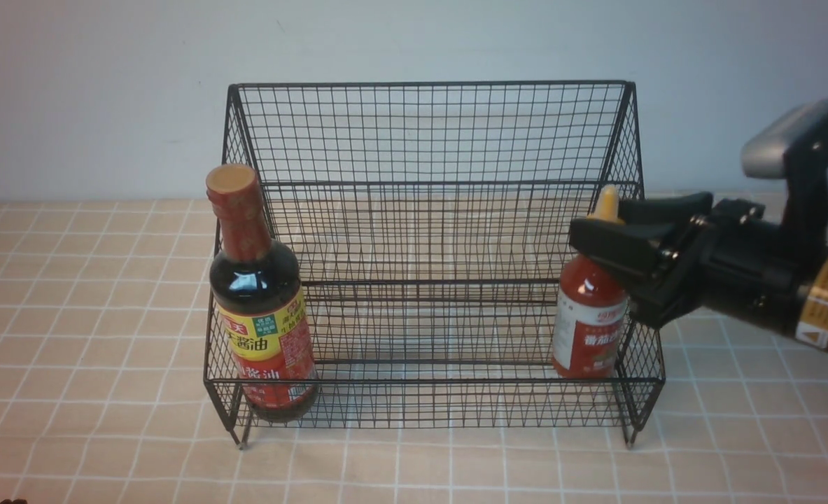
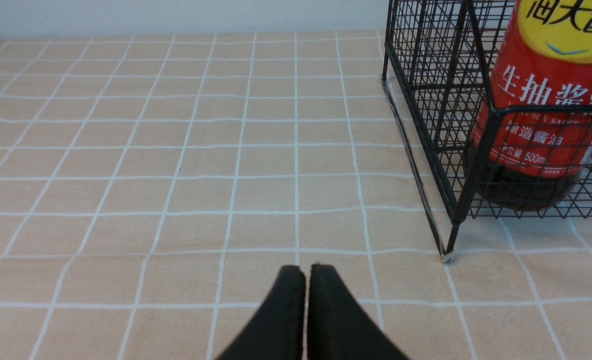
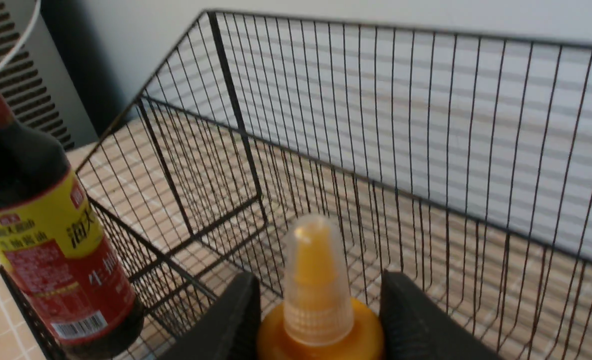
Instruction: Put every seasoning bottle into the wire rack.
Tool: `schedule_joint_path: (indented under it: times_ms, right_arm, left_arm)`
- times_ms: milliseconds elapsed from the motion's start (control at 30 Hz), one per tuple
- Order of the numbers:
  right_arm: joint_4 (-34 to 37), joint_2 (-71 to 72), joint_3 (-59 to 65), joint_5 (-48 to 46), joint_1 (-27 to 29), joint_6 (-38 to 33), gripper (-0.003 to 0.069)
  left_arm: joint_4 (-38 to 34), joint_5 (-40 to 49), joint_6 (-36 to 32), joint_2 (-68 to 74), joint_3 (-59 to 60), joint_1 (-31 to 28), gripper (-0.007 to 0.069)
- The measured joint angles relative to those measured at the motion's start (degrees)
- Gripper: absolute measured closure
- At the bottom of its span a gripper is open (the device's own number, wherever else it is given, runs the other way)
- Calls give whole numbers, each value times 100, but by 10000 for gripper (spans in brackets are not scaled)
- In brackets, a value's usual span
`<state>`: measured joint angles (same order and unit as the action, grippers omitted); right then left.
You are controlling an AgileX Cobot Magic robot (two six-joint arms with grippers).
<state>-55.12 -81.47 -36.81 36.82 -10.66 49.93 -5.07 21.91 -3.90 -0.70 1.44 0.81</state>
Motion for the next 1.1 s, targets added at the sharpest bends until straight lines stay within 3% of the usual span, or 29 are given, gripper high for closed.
schedule_joint_path:
  times_ms: [433, 667, 933, 1100]
  right_arm:
    - [-577, -215, -7, -528, -99, 322, 360]
    - [-858, -133, -7, -504, -99, 445, 251]
    - [-1544, 901, -7, -596, -99, 1562, 225]
    - [-3253, 2144, -7, -1040, -99, 3477, 343]
  left_arm:
    - [0, 0, 0, 0, 0, 0, 631]
    - [0, 0, 0, 0, 0, 0, 631]
    - [0, 0, 0, 0, 0, 0, 631]
    - [0, 0, 0, 0, 0, 0, 631]
